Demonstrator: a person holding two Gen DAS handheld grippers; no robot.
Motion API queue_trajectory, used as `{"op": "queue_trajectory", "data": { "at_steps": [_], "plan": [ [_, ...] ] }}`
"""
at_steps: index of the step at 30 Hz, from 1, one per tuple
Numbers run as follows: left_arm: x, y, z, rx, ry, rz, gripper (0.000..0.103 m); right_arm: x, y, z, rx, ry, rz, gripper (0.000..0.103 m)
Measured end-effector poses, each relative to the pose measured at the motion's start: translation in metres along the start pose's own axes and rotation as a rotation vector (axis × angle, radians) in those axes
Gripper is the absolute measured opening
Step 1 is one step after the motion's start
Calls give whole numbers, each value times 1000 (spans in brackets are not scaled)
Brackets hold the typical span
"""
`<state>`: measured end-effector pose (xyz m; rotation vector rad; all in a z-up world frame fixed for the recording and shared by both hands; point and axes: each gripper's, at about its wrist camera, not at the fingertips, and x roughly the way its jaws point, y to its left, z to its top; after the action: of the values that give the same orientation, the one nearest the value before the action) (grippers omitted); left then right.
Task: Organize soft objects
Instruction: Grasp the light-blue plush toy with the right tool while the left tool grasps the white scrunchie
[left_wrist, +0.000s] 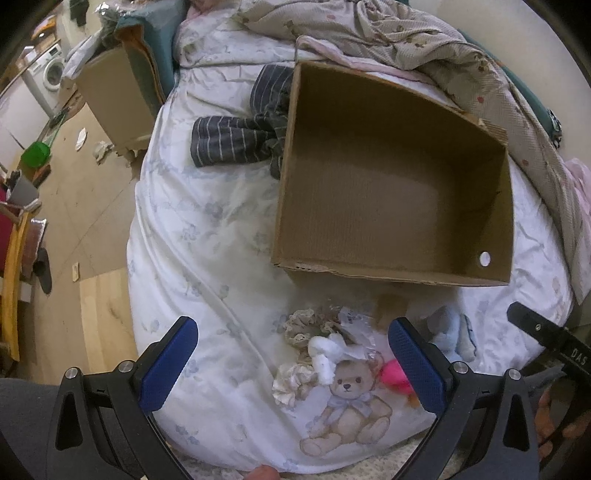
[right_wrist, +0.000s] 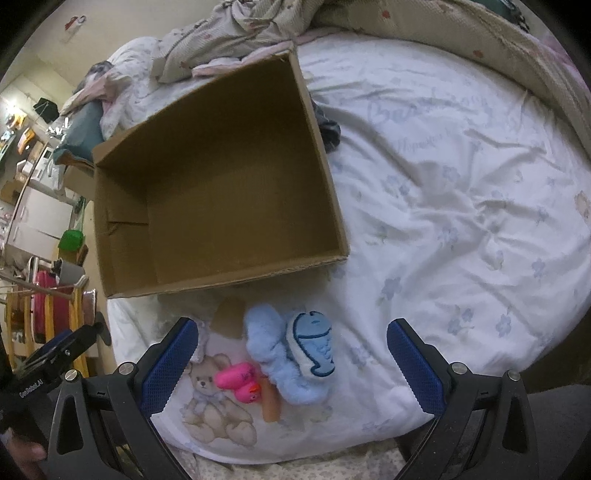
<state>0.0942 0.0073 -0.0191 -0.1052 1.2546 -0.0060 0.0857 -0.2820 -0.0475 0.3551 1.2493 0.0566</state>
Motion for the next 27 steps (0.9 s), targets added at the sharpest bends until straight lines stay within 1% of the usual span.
{"op": "queue_trajectory", "data": {
  "at_steps": [3,5,7,10,13,17,20,22,23,24,25,27],
  "plan": [
    [9,9,2,-27,3,4,103,5,-13,-1,40,-32,35,103],
    [15,18,4,-67,6,18,103,5,-25,-2,98,-59,61,103],
    [17,26,7,-112,14,13,103,7,-33,-1,152,-47,82,103],
    [20,31,8,-124,23,9,103,14,-37,0,168,-23,78,103],
    [25,31,7,-122,41,3,103,35,-29,-4,136,68,68,103],
    [30,27,5,-92,58,4,103,69,-2,-12,9,189,30,103],
    [33,28,4,-87,72,1,103,90,14,-13,-67,225,-34,103],
    [36,32,4,-94,89,-6,103,98,19,-12,-96,238,-54,103],
    [39,34,2,-98,101,-8,103,102,20,-13,-97,246,-49,90],
    [42,36,1,-101,114,-14,103,106,19,-12,-90,260,-39,75],
    [45,37,-1,-100,133,-19,103,109,17,-12,-81,270,-36,68],
    [52,38,-6,-87,169,-31,102,112,15,-13,-76,277,-36,51]
  ]
}}
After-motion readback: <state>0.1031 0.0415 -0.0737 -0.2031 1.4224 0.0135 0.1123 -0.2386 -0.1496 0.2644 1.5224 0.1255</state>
